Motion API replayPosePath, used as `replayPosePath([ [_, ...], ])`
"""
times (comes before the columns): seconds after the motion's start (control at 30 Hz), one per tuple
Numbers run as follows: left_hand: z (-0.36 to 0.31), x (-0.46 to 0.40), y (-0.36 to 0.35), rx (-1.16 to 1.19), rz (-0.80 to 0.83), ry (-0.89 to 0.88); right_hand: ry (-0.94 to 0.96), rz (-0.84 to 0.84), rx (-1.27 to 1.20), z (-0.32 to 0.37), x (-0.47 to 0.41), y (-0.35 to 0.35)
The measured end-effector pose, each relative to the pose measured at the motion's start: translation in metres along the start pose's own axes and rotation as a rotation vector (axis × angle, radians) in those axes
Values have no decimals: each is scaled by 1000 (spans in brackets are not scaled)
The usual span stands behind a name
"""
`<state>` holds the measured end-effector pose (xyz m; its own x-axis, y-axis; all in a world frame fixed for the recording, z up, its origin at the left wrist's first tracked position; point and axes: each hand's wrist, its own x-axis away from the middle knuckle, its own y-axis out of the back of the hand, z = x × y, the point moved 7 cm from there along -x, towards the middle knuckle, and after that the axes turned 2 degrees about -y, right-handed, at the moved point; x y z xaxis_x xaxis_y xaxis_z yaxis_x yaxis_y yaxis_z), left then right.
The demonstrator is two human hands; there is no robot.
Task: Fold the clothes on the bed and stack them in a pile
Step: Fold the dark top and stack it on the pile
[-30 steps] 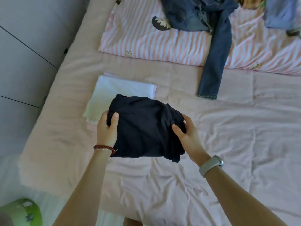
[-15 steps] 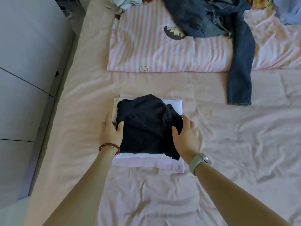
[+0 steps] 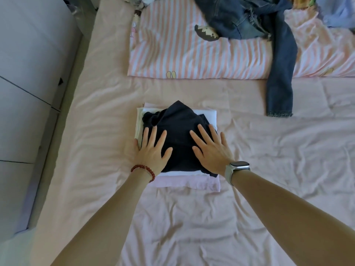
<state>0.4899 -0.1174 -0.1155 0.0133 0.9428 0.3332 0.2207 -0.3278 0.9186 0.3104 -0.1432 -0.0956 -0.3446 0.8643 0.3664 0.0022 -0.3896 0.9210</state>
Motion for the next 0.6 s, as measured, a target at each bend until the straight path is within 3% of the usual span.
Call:
replayPosePath([
  [0.17,4,65,58,85,-159,103,-60,-141,-199,25,53,45],
  [0.33,11,209,107,371,-369,269,-88,-233,-455,66,153,88],
  [0.5,30,370,109,339,-404,438,-6,-259,-404,116,276,104],
  [0.6,56,443,98,310,-336,572,14,-217,-371,143,319,100],
])
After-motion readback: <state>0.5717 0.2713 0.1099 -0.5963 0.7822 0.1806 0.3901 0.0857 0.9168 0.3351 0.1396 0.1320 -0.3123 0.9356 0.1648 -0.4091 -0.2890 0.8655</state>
